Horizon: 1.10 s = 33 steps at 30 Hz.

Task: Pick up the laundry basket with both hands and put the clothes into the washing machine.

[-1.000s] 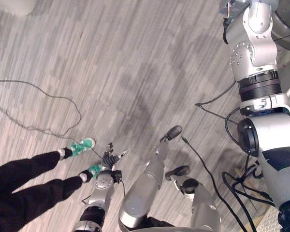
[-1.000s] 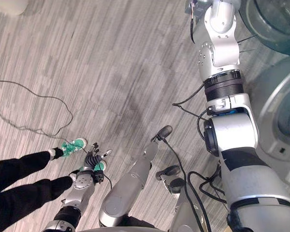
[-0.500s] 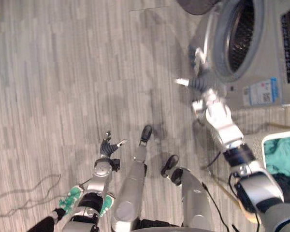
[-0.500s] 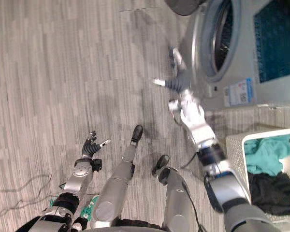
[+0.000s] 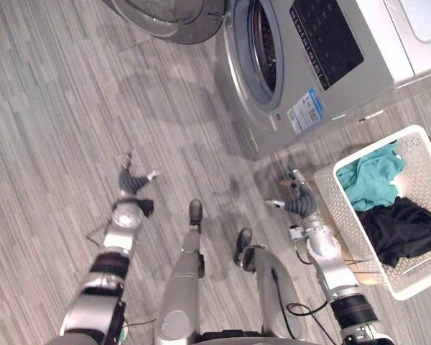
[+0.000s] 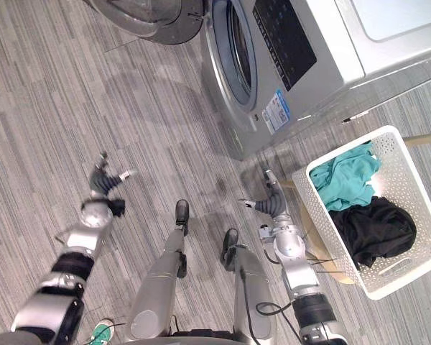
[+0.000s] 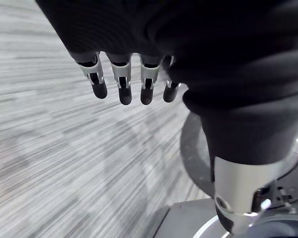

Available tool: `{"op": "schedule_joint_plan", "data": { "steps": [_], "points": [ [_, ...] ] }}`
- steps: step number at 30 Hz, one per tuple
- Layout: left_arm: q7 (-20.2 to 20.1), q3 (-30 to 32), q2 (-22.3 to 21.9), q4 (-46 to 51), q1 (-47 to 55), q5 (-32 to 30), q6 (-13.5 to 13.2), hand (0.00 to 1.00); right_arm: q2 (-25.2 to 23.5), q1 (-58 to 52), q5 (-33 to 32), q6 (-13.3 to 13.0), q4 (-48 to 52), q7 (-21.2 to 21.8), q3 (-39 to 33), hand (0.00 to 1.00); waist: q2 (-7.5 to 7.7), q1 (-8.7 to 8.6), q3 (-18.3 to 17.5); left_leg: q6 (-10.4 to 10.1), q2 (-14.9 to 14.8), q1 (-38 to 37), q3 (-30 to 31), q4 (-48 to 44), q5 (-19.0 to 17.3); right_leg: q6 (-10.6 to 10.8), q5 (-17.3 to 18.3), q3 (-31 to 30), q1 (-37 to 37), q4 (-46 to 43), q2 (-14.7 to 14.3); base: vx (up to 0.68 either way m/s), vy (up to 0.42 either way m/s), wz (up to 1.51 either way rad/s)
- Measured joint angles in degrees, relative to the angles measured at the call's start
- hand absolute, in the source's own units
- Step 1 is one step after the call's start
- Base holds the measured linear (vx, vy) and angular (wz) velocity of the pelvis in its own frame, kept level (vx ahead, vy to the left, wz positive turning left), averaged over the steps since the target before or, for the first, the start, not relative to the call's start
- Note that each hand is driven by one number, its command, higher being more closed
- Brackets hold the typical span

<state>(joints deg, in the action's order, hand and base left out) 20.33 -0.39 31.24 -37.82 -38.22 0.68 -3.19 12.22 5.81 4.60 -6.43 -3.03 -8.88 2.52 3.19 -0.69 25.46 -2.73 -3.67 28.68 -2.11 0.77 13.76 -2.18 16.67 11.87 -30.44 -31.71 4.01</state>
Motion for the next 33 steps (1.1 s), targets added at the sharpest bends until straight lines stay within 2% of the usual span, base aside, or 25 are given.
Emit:
{"op": "schedule_joint_plan", "data": {
  "steps": [4,7,11,15,16,20,24,26,31,33],
  "points": [
    [-0.06,-0.13,2.75,0.0,-7.43,-1.83,0.77,0.0,0.01,-1.95,-0.09,-0.27,8.09,-1.19,-3.11,0.0,0.12,0.14,0.05,0.06,-1.49,3.18,-3.61,0.07,-0.01,0.35,-2.43,-1.59,-3.52,1.55,-1.18,-0.03,-0.018,-0.33],
    [-0.23,-2.08,4.91,-0.03,-14.82,-3.85,1.37,0.0,-0.55,-5.38,-0.29,-1.2,14.13,-1.25,-4.69,0.0,1.14,0.07,0.19,0.47,-1.37,4.96,-5.42,0.07,-0.27,1.17,-3.34,-3.04,-5.57,2.12,-1.1,0.03,0.035,-0.27],
    [-0.24,-3.92,7.98,-0.09,-23.59,-7.38,1.85,0.0,-1.41,-7.4,-0.68,-2.22,20.05,-2.37,-6.27,0.0,1.5,0.04,0.29,1.43,-1.64,8.51,-7.67,-1.26,-0.99,2.09,-4.52,-4.12,-8.02,3.98,-1.21,0.06,0.055,-0.16],
    [-0.24,-3.95,8.98,-0.23,-27.81,-10.55,2.8,0.0,-3.29,-8.74,-1.58,-2.82,22.29,-2.6,-6.66,0.0,2.18,0.03,0.54,2.46,-3.24,10.62,-11.73,-3.49,-2.02,2.47,-6.2,-4.29,-8.05,6.52,-2.33,0.05,0.04,-0.12],
    [-0.23,-3.93,9.36,-0.49,-28.54,-11.74,2.95,0.0,-3.45,-9.08,-1.79,-3.65,22.73,-2.66,-6.69,0.0,2.38,0.01,0.55,2.57,-3.68,11.28,-12.25,-4.19,-2.43,2.44,-6.49,-4.38,-8.12,7.26,-2.7,0.07,0.022,-0.17],
    [-0.4,-2.65,9.58,-2.71,-28.28,-14.32,4.14,0.0,-3.69,-9.8,-1.82,-4.38,22.91,-2.63,-7.08,0.0,2.47,0.25,0.59,2.34,-5.31,12.09,-13.85,-6.46,-3.81,3.28,-8.07,-5.81,-8.14,8.39,-4.0,0.06,-0.002,-0.21],
    [-0.92,-0.89,9.24,-2.74,-27.34,-14.36,4.15,0.0,-4.56,-10.83,-2.33,-4.38,24.42,-2.66,-7.13,0.0,2.45,-0.08,0.6,2.39,-5.93,12.15,-15.17,-8.06,-3.86,3.16,-8.19,-5.88,-7.47,8.7,-4.21,0.03,-0.023,-0.06],
    [-1.44,1.3,7.36,-2.73,-24.99,-14.32,4.07,0.0,-5.26,-10.84,-2.34,-4.38,24.75,-2.72,-7.09,0.0,2.43,-0.17,0.62,2.66,-6.17,11.09,-15.35,-9.14,-4.07,3.14,-8.2,-5.82,-5.85,8.92,-4.25,0.03,-0.032,0.01],
    [-1.46,6.25,0.64,1.7,-6.92,-13.61,3.97,0.0,-5.41,-10.92,-2.31,-4.35,25.13,-3.67,-6.99,0.0,2.37,0.1,0.64,2.08,-6.81,4.92,-15.95,-10.85,-7.7,3.08,-8.03,-5.86,0.17,8.98,-4.32,0.02,-0.002,-0.09],
    [-1.43,8.0,-3.62,5.38,0.37,-13.23,3.96,0.0,-5.94,-11.67,-2.3,-4.25,26.13,-3.69,-7.0,0.0,2.32,0.51,0.62,2.08,-6.49,3.06,-16.47,-10.89,-8.19,2.65,-7.46,-5.94,1.81,8.9,-3.89,0.0,0.0,0.0]
  ]
}}
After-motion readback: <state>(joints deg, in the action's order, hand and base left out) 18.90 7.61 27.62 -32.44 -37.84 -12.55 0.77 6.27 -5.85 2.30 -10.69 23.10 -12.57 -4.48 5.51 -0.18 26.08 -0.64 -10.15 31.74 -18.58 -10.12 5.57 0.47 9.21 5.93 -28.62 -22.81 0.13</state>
